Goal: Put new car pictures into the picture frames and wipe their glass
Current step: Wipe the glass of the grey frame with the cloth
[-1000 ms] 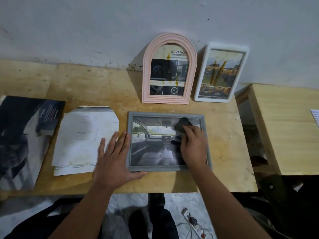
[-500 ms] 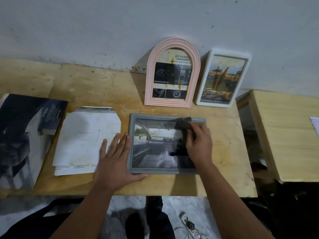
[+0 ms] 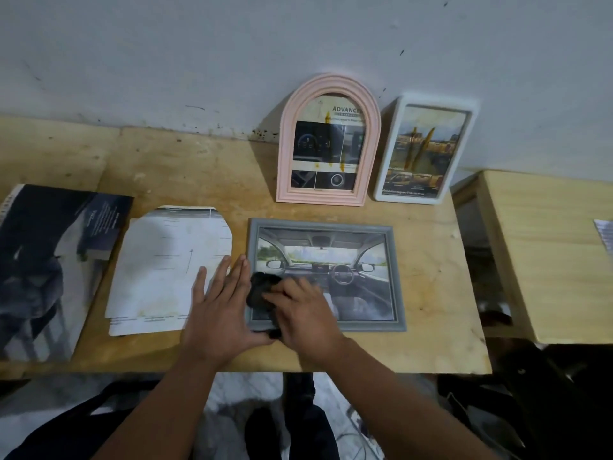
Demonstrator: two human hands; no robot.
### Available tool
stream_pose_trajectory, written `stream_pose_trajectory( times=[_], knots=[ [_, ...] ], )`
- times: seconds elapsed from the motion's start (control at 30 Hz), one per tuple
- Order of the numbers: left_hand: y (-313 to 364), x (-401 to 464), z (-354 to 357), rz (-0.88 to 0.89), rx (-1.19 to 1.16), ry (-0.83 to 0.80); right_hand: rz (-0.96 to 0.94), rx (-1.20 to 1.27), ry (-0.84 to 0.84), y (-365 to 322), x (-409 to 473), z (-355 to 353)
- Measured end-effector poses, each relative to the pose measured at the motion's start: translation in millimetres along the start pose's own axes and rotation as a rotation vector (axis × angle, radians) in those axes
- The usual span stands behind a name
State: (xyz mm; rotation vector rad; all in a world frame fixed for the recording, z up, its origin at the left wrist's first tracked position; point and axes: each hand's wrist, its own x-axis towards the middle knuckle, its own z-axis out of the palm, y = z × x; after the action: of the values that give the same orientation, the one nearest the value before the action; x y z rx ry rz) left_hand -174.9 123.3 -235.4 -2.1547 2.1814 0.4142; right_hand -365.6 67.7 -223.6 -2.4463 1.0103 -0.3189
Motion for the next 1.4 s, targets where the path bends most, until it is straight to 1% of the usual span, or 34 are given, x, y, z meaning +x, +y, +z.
stream_pose_trajectory(
  times=[0.1,0.13,0.17,0.27,0.3,0.37,0.43,0.5,0.53,0.57,0.6,0.63,0.67,0.73,0.77,0.8,0.83,0.87,0.93,1.03,1.1,1.17,1.2,1.27,1.3,1.4],
  knots=[
    [1.2,-0.2,0.8,0.009,-0.006,0.007,-0.104,0.232,-0.238,13.9,-2.7,-34.9],
    [1.6,0.5,0.9,0.01,-0.008,0.016,-0.098,0.247,-0.254,19.7,5.0,-47.9],
    [2.2,0.9,0.6,0.008,-0.01,0.024,-0.071,0.223,-0.205,27.1,16.0,-57.7],
    [3.3,1.4,0.6,-0.014,-0.006,0.028,0.071,0.051,0.07,52.6,52.5,-64.3],
    [3.5,0.8,0.7,-0.018,0.0,0.023,0.121,-0.037,0.108,55.2,59.7,-59.8],
    [3.4,0.0,2.5,-0.024,0.004,0.022,0.149,-0.124,0.093,52.7,56.2,-40.9],
    [3.1,1.5,3.0,-0.026,0.007,0.022,0.061,-0.132,0.045,43.3,34.8,-23.3],
    [2.7,2.6,3.3,-0.024,0.013,0.019,-0.07,-0.077,-0.1,29.1,7.8,-17.3],
    [3.0,2.4,3.0,-0.025,0.015,0.016,-0.114,-0.038,-0.182,22.7,-3.4,-22.2],
    [3.3,1.8,2.8,-0.028,0.016,0.015,-0.143,-0.001,-0.229,22.0,-11.3,-30.7],
    [3.6,1.2,2.7,-0.032,0.017,0.02,-0.145,0.033,-0.228,27.1,-15.8,-42.1],
    [3.5,1.2,2.6,-0.034,0.016,0.026,-0.113,0.053,-0.186,36.6,-17.3,-56.4],
    [3.5,1.1,2.0,-0.034,0.015,0.029,-0.046,0.051,-0.108,51.3,-18.9,-70.9],
    [3.6,1.2,1.7,-0.028,0.013,0.033,0.162,-0.061,0.091,90.6,-23.8,-97.5],
    [3.8,1.1,1.6,-0.028,0.009,0.033,0.278,-0.166,0.148,108.9,-27.2,-105.1],
    [4.3,0.9,1.3,-0.027,0.005,0.029,0.37,-0.267,0.152,122.6,-30.5,-106.1],
    [4.9,0.8,1.1,-0.026,0.006,0.026,0.41,-0.335,0.134,128.8,-33.1,-101.0],
    [5.4,1.0,0.9,-0.027,0.012,0.022,0.404,-0.357,0.126,128.4,-35.5,-92.2],
    [6.2,1.3,0.2,-0.035,0.02,0.01,0.32,-0.313,0.122,109.0,-40.5,-70.1],
    [6.5,1.1,-0.5,-0.036,0.007,0.004,0.175,-0.208,0.095,51.9,-44.5,-30.4],
    [6.5,1.0,-0.7,-0.033,0.002,-0.012,0.105,-0.143,-0.002,23.3,-39.9,-9.6],
    [6.8,1.4,-3.1,-0.043,0.012,-0.06,0.083,-0.06,-0.092,17.0,-31.1,-10.6],
    [7.4,1.5,-5.6,-0.053,0.02,-0.092,0.116,0.039,-0.098,21.2,-27.4,-21.0],
    [9.4,1.8,-11.2,-0.076,0.023,-0.151,0.245,0.304,-0.103,35.6,-31.3,-52.8],
    [10.5,2.8,-14.7,-0.084,0.034,-0.169,0.331,0.409,-0.072,46.5,-38.3,-69.3],
    [13.0,7.1,-24.6,-0.088,0.094,-0.209,0.596,0.643,0.092,87.1,-72.0,-115.9]
  ],
)
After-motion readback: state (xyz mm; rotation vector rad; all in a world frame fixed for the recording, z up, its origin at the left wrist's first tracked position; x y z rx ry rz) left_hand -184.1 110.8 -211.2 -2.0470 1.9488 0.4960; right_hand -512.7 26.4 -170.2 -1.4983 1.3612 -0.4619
